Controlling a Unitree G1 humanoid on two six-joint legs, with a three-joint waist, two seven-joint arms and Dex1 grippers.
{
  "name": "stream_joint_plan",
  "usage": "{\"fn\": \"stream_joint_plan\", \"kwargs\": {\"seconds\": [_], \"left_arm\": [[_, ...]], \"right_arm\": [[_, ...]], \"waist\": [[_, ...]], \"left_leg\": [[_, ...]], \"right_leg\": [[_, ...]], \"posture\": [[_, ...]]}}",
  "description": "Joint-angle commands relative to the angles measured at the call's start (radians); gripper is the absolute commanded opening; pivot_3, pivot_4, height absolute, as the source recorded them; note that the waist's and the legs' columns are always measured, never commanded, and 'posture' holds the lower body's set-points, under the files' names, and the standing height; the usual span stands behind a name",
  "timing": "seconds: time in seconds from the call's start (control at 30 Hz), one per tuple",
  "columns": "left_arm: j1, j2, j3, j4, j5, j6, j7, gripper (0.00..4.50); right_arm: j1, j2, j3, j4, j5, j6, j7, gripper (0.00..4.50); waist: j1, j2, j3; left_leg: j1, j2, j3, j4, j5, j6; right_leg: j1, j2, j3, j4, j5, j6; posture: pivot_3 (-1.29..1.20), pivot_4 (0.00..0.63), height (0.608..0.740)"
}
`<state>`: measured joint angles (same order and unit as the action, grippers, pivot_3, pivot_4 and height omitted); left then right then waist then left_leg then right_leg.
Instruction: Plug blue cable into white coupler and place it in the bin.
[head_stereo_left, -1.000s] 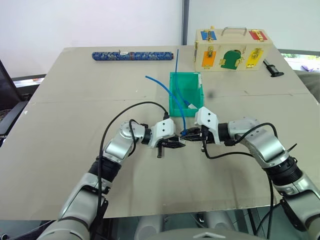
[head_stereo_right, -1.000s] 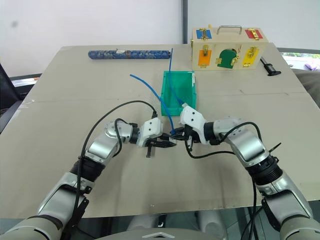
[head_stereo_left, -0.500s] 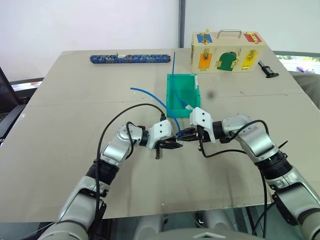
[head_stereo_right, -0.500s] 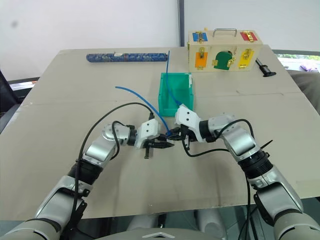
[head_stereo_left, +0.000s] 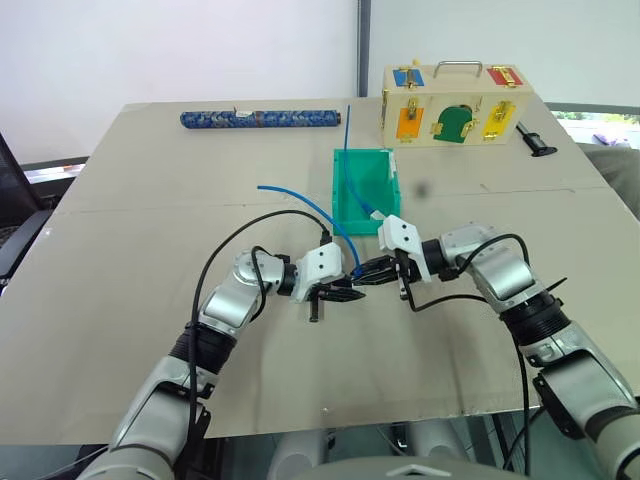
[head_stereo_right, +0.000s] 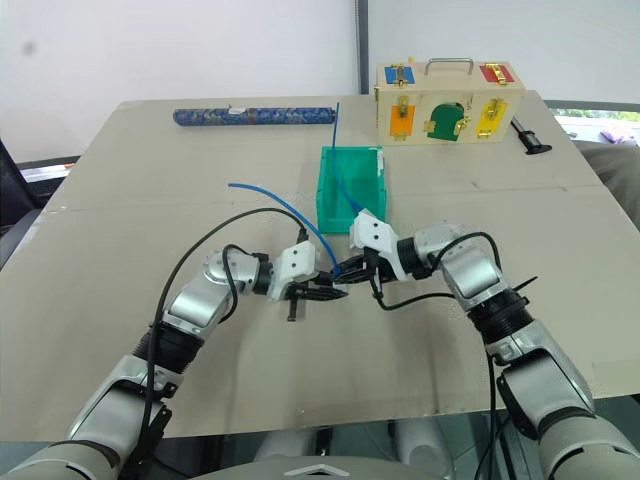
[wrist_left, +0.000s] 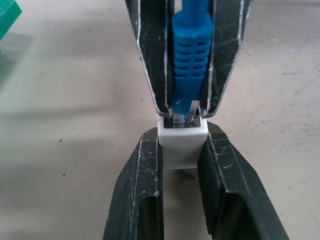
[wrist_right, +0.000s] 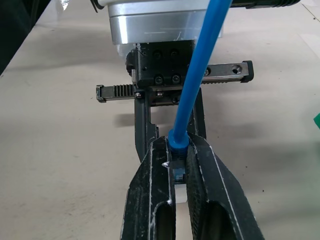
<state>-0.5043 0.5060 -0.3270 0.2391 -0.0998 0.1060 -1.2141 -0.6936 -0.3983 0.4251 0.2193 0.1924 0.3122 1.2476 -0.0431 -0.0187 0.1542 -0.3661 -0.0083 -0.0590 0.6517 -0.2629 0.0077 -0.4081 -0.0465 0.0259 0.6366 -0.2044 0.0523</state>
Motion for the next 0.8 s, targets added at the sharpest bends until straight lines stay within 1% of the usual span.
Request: {"fn": "stream_joint_plan", "kwargs": {"seconds": [0.03, 0.2, 0.33, 0.53, 0.67, 0.8], "left_arm": [[-0.005, -0.004, -0.002, -0.05, -0.009, 0.008, -0.011, 0.35], [0.001, -0.003, 0.0, -0.059, -0.008, 0.015, -0.007, 0.35], [0.004, -0.005, 0.0, -0.063, -0.008, 0.017, -0.006, 0.35], [0.002, -0.015, -0.004, -0.06, -0.001, 0.001, -0.007, 0.35], [-0.003, -0.017, -0.014, -0.052, 0.015, -0.031, -0.01, 0.35], [-0.002, -0.019, -0.017, -0.049, 0.022, -0.045, -0.007, 0.35]], "right_arm": [[0.075, 0.005, 0.11, 0.08, -0.078, -0.005, 0.038, 0.0], [0.145, -0.017, 0.135, 0.094, -0.103, -0.01, 0.046, 0.0], [0.164, -0.028, 0.118, 0.091, -0.099, -0.007, 0.039, 0.0], [0.162, -0.038, 0.097, 0.088, -0.088, 0.03, 0.042, 0.0], [0.146, -0.036, 0.128, 0.107, -0.096, 0.071, 0.069, 0.0], [0.12, -0.001, 0.159, 0.153, -0.126, 0.081, 0.061, 0.0]], "waist": [[0.0, 0.0, 0.0], [0.0, 0.0, -0.005], [0.0, 0.001, -0.009], [0.001, 0.002, -0.012], [0.002, 0.003, -0.014], [0.003, 0.003, -0.014]], "left_leg": [[0.0, 0.0, 0.0, 0.0, 0.0, 0.0], [0.002, 0.0, 0.0, -0.001, 0.0, 0.0], [0.005, 0.0, 0.0, -0.002, 0.0, 0.0], [0.005, 0.0, 0.0, -0.002, 0.0, 0.0], [0.005, 0.0, 0.0, -0.002, 0.0, 0.0], [0.005, 0.0, -0.001, -0.002, 0.0, 0.0]], "right_leg": [[0.0, 0.0, 0.0, 0.0, 0.0, 0.0], [0.001, 0.0, 0.0, 0.0, 0.0, 0.0], [0.004, 0.0, 0.0, -0.001, -0.001, -0.001], [0.005, 0.0, 0.0, -0.002, -0.001, 0.0], [0.005, 0.0, -0.001, -0.002, -0.001, 0.0], [0.006, 0.0, -0.001, -0.004, -0.001, 0.0]], "posture": [[0.0, 0.15, 0.74], [0.0, 0.15, 0.74], [0.0, 0.15, 0.74], [0.0, 0.15, 0.74], [0.0, 0.15, 0.74], [0.0, 0.15, 0.74]]}}
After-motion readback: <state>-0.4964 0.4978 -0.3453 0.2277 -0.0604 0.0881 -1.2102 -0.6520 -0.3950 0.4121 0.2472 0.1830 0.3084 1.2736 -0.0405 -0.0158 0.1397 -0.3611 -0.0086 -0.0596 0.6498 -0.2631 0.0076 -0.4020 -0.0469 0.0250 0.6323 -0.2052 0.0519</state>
